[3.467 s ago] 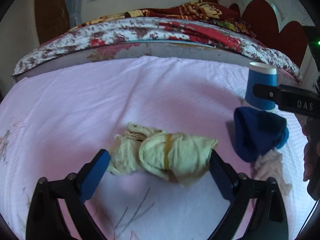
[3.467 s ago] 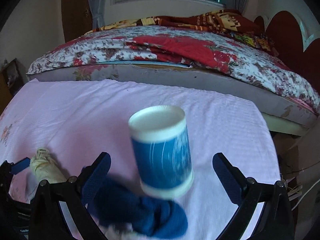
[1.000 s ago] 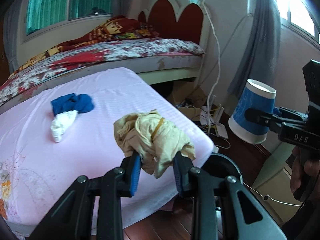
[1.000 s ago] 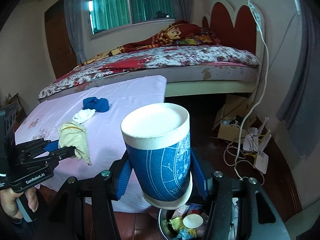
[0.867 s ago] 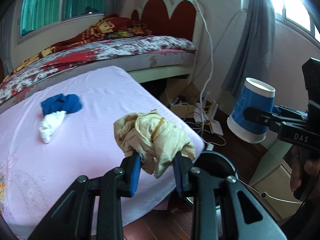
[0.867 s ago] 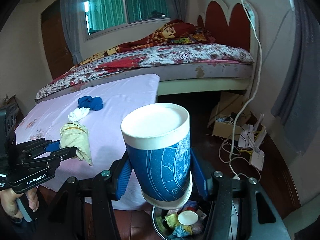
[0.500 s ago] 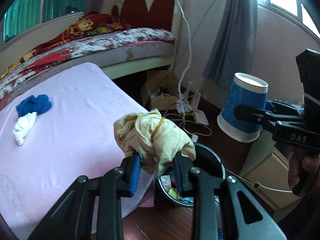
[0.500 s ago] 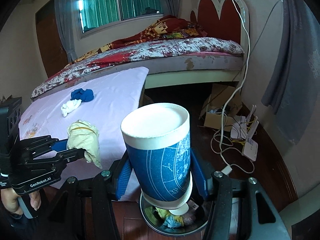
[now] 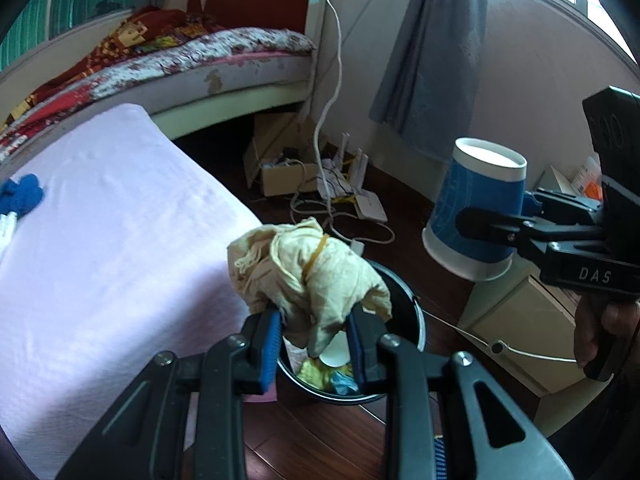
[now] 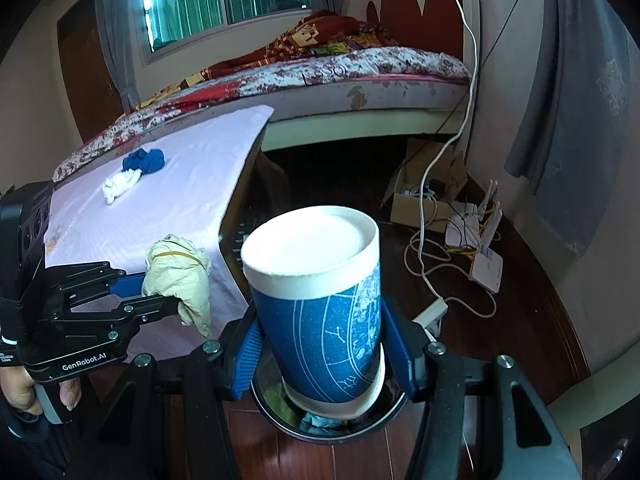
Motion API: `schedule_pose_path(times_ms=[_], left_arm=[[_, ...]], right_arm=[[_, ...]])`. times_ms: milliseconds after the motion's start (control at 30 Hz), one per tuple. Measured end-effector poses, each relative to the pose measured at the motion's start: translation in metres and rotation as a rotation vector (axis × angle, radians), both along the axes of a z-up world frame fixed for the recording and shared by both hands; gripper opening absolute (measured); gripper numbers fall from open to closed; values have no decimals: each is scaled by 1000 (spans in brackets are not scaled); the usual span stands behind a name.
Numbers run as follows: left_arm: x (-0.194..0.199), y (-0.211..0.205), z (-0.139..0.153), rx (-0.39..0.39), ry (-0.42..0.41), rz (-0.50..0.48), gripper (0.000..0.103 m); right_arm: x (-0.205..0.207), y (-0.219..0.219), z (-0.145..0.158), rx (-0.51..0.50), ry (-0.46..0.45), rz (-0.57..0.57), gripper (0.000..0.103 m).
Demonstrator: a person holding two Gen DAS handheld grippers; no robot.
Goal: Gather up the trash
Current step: 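Open the left tool over the bin while the right tool releases the blue cup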
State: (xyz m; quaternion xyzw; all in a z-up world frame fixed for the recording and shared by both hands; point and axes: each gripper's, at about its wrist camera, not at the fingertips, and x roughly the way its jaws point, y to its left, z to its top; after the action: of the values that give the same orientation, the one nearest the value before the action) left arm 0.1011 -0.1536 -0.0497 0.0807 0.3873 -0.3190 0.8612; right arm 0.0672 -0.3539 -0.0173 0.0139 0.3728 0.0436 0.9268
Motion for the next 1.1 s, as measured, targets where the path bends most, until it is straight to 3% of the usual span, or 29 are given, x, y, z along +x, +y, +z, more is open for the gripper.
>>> schedule_pose_path(times_ms=[1100], left_arm=[[25,-41,-79,43,222,-109,31]], right_arm=[[25,-7,-106,-31,259,79,58]])
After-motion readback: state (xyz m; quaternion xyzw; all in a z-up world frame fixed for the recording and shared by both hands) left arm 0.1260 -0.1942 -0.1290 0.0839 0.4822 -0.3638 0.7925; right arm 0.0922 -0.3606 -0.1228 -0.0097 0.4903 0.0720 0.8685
